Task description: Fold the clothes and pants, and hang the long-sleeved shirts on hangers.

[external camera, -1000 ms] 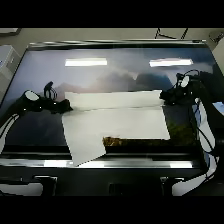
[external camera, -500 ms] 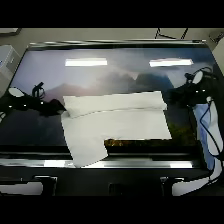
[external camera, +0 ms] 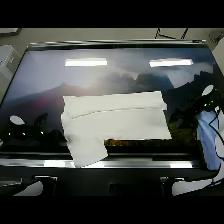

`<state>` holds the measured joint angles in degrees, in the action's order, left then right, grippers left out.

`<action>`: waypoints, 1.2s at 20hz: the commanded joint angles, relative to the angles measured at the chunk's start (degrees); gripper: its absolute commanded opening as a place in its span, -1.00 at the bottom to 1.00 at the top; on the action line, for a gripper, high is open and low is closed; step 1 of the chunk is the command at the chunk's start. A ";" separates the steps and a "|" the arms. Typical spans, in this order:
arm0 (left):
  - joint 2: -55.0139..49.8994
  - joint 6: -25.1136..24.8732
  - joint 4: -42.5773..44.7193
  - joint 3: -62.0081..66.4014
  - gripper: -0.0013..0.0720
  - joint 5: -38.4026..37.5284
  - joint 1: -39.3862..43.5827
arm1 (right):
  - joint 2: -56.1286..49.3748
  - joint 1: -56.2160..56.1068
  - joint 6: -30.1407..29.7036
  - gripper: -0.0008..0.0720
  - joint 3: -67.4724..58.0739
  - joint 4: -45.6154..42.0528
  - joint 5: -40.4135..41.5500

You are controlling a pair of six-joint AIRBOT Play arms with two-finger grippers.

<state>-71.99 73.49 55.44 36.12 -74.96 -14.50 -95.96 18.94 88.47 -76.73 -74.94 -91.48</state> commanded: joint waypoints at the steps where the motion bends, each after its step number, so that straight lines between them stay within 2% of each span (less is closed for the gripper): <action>1: 2.32 -1.73 -5.66 -8.90 0.36 6.60 2.97 | 0.20 0.26 -0.85 0.61 1.75 1.05 -0.72; 2: 2.27 -1.46 -6.64 -9.31 0.36 8.35 4.46 | 0.26 0.26 -0.85 0.61 1.75 1.05 -0.48; 4: 2.27 1.31 -7.48 -9.51 0.02 12.33 7.82 | 0.26 0.26 -0.85 0.61 1.77 1.03 -0.11; 5: 2.27 3.15 -7.45 -9.51 0.01 14.38 9.42 | 0.26 0.26 -0.85 0.61 1.84 1.03 0.26; 6: 2.27 4.07 -7.48 -9.49 -0.36 15.28 10.56 | 0.26 0.26 -0.85 0.61 2.47 1.03 0.74; 7: 2.29 3.80 -7.41 -9.49 -0.89 15.28 11.28 | 0.26 0.26 -0.87 0.61 3.67 0.96 1.27; 8: 2.34 2.93 -7.39 -9.49 -0.90 15.02 11.41 | 0.26 0.26 -0.98 0.62 5.44 0.87 1.99; 9: 2.36 2.80 -7.06 -9.42 -0.90 14.78 11.32 | 0.24 0.26 -1.62 0.72 7.23 0.92 2.67; 13: 3.06 2.84 -4.70 -8.92 -0.90 14.43 11.23 | 0.24 0.26 -3.41 0.70 13.18 2.27 5.99; 14: 3.41 2.84 -4.66 -8.92 -0.90 14.43 11.23 | 0.24 0.24 -3.69 0.60 14.01 2.97 6.84; 15: 3.69 2.84 -4.66 -8.92 -0.90 14.43 11.23 | 0.24 0.07 -3.69 0.11 14.38 3.41 7.82; 16: 4.07 2.84 -4.63 -8.92 -0.90 14.40 11.04 | 0.26 -0.26 -3.74 -0.46 14.32 4.11 8.02; 17: 4.59 2.82 -4.55 -8.72 -0.90 14.36 10.43 | 0.46 -0.26 -4.42 -0.88 13.90 4.96 7.72; 21: 7.69 3.69 -2.80 -0.35 -0.91 10.10 3.23 | 2.54 -0.22 -4.92 -0.89 5.77 6.14 6.54; 24: 4.59 5.20 -2.82 10.25 -0.91 12.61 1.36 | 1.20 -2.40 -2.08 -0.89 -5.33 7.58 8.48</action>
<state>-66.00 77.58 52.66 38.41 -62.89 -10.83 -94.26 18.00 84.55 -73.93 -68.73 -83.79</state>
